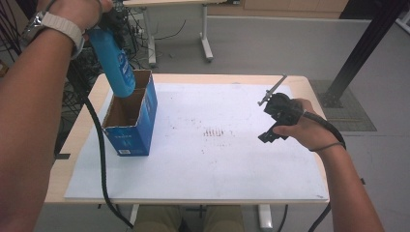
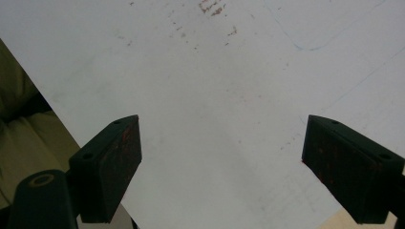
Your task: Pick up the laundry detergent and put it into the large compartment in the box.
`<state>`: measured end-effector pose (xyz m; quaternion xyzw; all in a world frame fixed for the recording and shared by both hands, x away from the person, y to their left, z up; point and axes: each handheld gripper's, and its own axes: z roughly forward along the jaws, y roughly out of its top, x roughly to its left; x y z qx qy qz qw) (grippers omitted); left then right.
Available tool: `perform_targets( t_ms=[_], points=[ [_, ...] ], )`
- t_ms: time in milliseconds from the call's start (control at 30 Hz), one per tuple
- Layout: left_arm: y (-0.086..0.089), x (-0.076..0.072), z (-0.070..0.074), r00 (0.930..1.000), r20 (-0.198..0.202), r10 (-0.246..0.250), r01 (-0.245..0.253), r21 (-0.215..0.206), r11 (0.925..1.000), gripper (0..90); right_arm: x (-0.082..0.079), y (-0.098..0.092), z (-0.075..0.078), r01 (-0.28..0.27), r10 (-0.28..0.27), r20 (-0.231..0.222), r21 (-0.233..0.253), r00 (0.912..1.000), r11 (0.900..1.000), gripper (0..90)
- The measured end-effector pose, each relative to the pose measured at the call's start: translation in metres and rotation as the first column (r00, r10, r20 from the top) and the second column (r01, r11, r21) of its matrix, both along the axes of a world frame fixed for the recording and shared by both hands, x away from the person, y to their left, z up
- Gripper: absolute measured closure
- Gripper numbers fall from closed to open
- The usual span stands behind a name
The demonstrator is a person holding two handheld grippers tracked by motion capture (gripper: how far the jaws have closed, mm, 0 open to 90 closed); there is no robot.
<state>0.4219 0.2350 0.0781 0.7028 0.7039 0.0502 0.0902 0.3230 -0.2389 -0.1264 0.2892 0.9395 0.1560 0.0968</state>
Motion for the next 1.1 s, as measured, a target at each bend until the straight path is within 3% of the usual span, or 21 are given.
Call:
perform_targets(
  t_ms=[433, 600, 733, 1100],
  points=[
    [0.011, 0.003, -0.021, 0.9999, 0.001, 0.017, -0.017, -0.005, 0.9998, 37.3, 0.001, 0.0, -0.003, -0.002, 0.002, -0.004, 0.004, 1.0, 1.0, 13.0],
    [0.005, 0.005, -0.034, 0.9999, -0.009, 0.01, -0.009, 0.022, 0.9997, 37.3, 0.003, 0.001, -0.005, -0.004, 0.004, -0.008, 0.003, 1.0, 1.0, 13.0],
    [0.007, 0.006, -0.046, 0.9999, -0.01, 0.008, -0.008, 0.007, 0.9999, 37.3, 0.004, 0.004, -0.007, -0.01, 0.01, -0.012, 0.004, 0.9999, 1.0, 13.0],
    [0.005, 0.007, -0.07, 0.9998, -0.019, 0.009, -0.008, 0.017, 0.9998, 37.3, 0.004, 0.002, -0.009, -0.006, 0.006, -0.011, 0.007, 0.9999, 1.0, 13.0]
  ],
)
